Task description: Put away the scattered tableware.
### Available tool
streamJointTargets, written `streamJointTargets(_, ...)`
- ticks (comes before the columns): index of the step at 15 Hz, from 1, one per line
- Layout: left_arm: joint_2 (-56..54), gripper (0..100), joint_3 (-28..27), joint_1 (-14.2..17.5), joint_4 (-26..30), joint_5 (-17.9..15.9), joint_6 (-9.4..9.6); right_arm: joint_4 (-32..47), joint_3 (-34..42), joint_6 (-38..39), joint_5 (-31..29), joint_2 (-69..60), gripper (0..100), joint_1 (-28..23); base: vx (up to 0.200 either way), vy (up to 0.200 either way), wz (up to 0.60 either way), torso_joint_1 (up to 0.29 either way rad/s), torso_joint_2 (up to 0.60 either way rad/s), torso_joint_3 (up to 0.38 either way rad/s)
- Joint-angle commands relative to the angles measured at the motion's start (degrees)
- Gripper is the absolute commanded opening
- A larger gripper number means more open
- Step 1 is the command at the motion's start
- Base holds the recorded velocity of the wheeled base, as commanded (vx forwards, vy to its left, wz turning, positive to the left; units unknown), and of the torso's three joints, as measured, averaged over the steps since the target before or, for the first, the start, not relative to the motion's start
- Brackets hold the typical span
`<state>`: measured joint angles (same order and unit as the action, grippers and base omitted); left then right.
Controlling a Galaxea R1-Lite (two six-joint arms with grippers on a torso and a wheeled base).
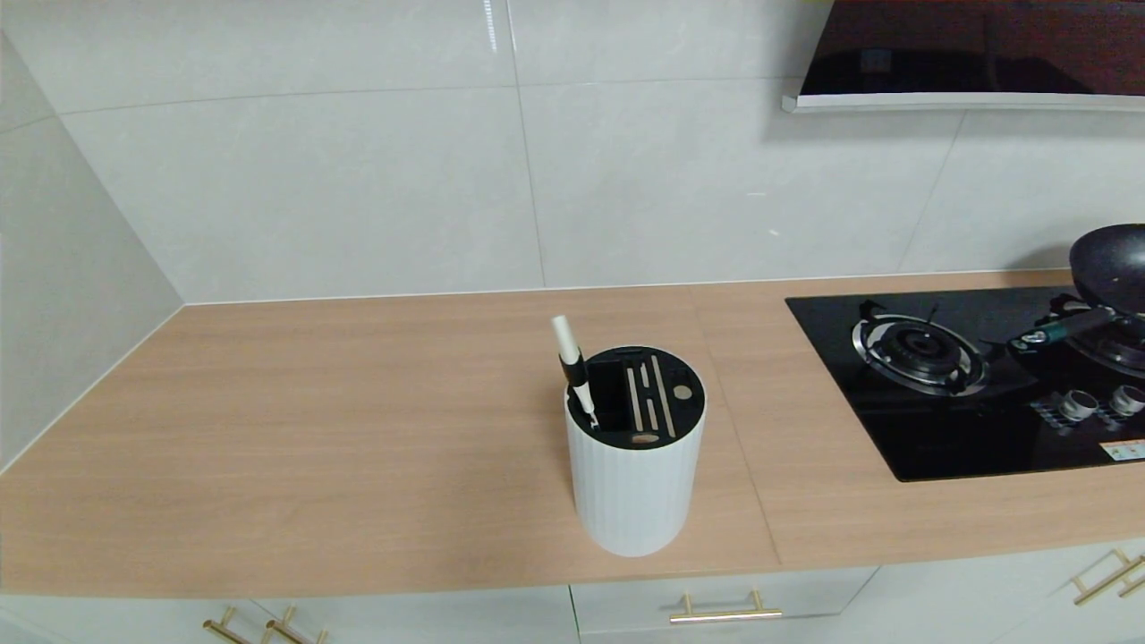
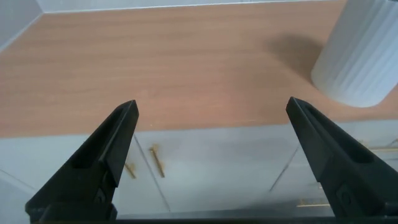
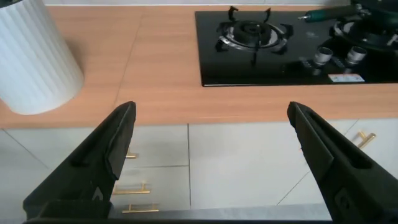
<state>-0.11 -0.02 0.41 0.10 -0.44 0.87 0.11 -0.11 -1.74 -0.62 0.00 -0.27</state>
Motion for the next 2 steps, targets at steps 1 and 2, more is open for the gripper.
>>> streamJointTargets(1, 0.1, 100, -0.1, 0.0, 0.0, 0.0, -0.87, 0.3, 0.0, 0.1, 0.0, 0.2, 100, 0.0, 0.000, 0.000, 0.00, 0.000, 0.00, 0.000)
streamJointTargets(2, 0.1, 100, -0.1, 0.0, 0.0, 0.0, -0.87, 0.3, 0.0, 0.1, -0.2, 0.2, 100, 0.0, 0.000, 0.000, 0.00, 0.000, 0.00, 0.000)
